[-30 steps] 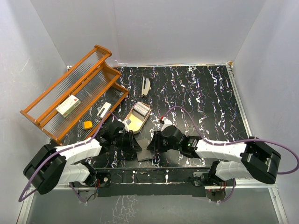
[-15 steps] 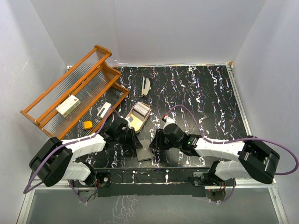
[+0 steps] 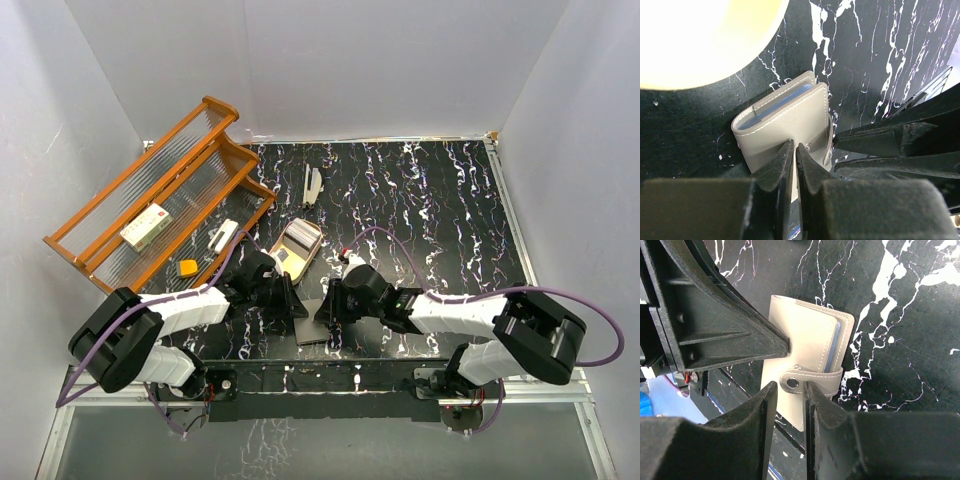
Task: Put the credit cards into the card holder
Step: Close the card holder at the center of the board.
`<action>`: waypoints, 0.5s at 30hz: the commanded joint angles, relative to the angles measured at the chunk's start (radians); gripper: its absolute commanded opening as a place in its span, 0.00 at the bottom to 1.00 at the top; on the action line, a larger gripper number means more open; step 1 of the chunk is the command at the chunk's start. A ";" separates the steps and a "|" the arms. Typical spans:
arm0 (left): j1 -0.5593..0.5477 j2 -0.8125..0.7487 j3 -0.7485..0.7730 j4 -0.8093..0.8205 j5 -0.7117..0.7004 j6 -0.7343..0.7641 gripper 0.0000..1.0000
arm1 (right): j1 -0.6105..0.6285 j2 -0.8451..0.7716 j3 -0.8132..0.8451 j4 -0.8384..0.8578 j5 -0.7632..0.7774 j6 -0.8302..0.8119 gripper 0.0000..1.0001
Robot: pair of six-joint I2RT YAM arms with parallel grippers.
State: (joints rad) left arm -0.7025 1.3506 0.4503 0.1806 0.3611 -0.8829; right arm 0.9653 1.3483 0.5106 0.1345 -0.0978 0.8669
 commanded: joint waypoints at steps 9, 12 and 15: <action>-0.002 -0.027 -0.042 0.000 -0.001 -0.024 0.06 | -0.005 0.077 0.041 0.065 -0.027 0.011 0.20; -0.001 -0.036 -0.042 -0.002 -0.002 -0.025 0.06 | -0.006 0.088 0.054 0.053 -0.025 0.010 0.19; -0.001 -0.037 -0.042 -0.005 -0.005 -0.025 0.06 | -0.005 0.096 0.063 0.041 -0.023 0.008 0.18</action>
State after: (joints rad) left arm -0.7025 1.3312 0.4240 0.2070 0.3618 -0.9100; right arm 0.9611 1.4242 0.5335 0.1600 -0.1268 0.8745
